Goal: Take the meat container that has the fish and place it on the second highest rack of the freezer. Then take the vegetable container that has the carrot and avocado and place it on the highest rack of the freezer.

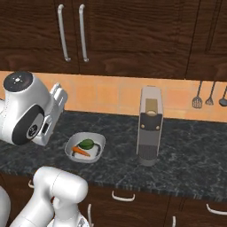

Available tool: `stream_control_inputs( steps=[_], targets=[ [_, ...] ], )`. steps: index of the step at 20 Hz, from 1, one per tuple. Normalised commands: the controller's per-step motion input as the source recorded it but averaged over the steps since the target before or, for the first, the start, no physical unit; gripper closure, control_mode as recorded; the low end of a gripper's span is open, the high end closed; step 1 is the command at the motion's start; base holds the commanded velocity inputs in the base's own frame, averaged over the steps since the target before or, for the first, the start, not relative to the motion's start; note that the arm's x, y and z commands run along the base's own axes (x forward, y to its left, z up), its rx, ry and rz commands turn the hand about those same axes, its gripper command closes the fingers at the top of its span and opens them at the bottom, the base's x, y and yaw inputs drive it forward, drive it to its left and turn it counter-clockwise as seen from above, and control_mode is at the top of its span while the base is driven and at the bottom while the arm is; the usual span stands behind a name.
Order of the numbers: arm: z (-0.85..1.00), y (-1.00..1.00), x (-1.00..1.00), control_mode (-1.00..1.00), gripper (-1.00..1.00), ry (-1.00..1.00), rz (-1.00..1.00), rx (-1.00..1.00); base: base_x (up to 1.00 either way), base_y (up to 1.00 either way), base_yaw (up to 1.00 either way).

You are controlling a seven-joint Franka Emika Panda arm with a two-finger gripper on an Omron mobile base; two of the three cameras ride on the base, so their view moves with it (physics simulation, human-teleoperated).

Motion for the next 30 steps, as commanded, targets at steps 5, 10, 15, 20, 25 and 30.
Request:
stream_control_inputs(
  steps=[5, 10, 15, 20, 25, 30],
  targets=[
    [0.0, -0.55, 0.02, -1.0, -1.0, 0.0, 0.17, 0.0, 0.08, -0.17, 0.06],
    [-0.19, -0.92, -0.02, -1.0, -1.0, 0.0, 0.41, -0.04, 0.0, 0.0, 0.0],
    [-0.38, -0.28, -0.03, -1.0, -1.0, 0.0, 0.58, -0.28, 0.0, 0.0, 0.0],
    [-0.32, 0.25, -0.01, -1.0, -1.0, 0.06, 0.46, -0.48, 0.0, 0.0, 0.0],
    [-0.43, 0.06, -0.01, -1.0, -1.0, 0.04, 0.4, -0.33, 0.0, 0.0, 0.0],
    [-0.26, 0.13, 0.09, -1.0, -1.0, 0.02, 0.28, -0.18, 0.0, 0.0, 0.0]
  ],
)
